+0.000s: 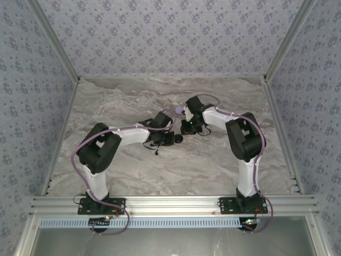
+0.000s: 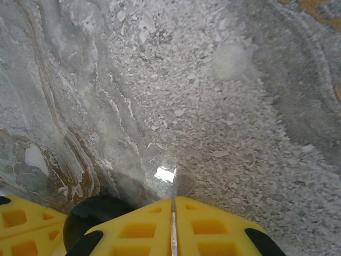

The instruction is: Insert wireless bluetooth earbuds into charging case

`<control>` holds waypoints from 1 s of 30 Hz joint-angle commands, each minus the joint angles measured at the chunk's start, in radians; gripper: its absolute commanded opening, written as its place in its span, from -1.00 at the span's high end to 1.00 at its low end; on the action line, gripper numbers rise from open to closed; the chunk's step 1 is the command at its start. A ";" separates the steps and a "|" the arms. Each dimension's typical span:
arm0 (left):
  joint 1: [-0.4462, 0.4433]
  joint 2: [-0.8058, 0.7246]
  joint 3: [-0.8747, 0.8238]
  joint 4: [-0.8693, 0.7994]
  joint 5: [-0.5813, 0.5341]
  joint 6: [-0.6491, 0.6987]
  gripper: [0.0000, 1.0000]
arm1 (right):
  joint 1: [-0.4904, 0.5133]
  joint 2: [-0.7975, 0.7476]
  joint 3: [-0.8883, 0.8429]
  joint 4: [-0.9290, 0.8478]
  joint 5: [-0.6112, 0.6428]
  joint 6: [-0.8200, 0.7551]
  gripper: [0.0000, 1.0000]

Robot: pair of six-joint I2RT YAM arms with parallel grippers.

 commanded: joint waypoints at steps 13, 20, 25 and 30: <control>-0.003 0.041 0.047 -0.038 -0.046 -0.025 0.84 | 0.014 -0.020 -0.026 -0.051 0.050 -0.005 0.76; -0.003 -0.002 0.037 -0.073 -0.099 -0.017 0.75 | 0.002 -0.063 -0.025 -0.073 0.121 0.013 0.71; 0.006 -0.064 0.026 -0.084 -0.113 0.006 0.56 | -0.015 -0.134 -0.055 -0.060 0.098 0.025 0.62; 0.023 -0.131 -0.001 -0.046 -0.077 0.011 0.35 | -0.022 -0.192 -0.105 -0.009 0.002 0.038 0.45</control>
